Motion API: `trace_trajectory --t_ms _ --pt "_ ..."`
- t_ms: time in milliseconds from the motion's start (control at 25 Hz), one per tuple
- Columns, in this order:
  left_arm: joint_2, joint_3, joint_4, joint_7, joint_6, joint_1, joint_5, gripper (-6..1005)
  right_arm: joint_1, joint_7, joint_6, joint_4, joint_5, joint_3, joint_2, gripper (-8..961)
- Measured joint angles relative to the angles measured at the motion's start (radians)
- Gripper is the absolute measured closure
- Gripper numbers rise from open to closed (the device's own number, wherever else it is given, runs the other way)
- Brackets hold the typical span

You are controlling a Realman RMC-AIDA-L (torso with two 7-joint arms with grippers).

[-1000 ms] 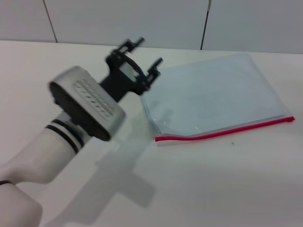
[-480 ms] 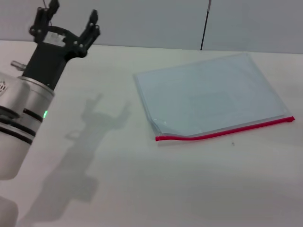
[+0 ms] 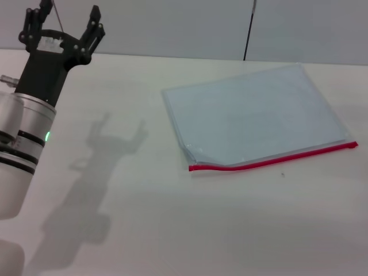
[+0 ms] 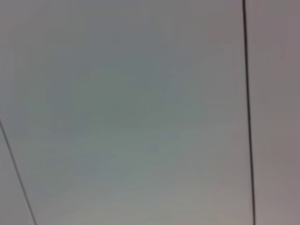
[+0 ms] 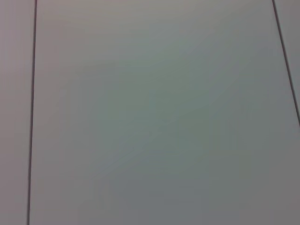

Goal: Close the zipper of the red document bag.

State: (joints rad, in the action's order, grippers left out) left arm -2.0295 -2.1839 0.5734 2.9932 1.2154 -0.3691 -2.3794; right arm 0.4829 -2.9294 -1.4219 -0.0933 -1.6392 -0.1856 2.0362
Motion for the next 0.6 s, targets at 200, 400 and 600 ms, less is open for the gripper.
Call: trace_trajectory --t_ms 200,400,600 --pt "0.000 -0.001 -0.001 0.000 0.014 0.004 0.002 106 -0.002 0.001 -0.001 -0.001 -0.001 0.000 0.000 119" --pt "0.000 -0.001 -0.001 0.000 0.015 0.004 0.002 107 -0.003 0.001 -0.001 -0.001 -0.001 0.000 -0.001 119" --pt "0.000 -0.008 -0.003 0.000 0.015 0.004 0.002 108 -0.004 0.001 -0.002 -0.002 -0.001 0.000 -0.001 119"
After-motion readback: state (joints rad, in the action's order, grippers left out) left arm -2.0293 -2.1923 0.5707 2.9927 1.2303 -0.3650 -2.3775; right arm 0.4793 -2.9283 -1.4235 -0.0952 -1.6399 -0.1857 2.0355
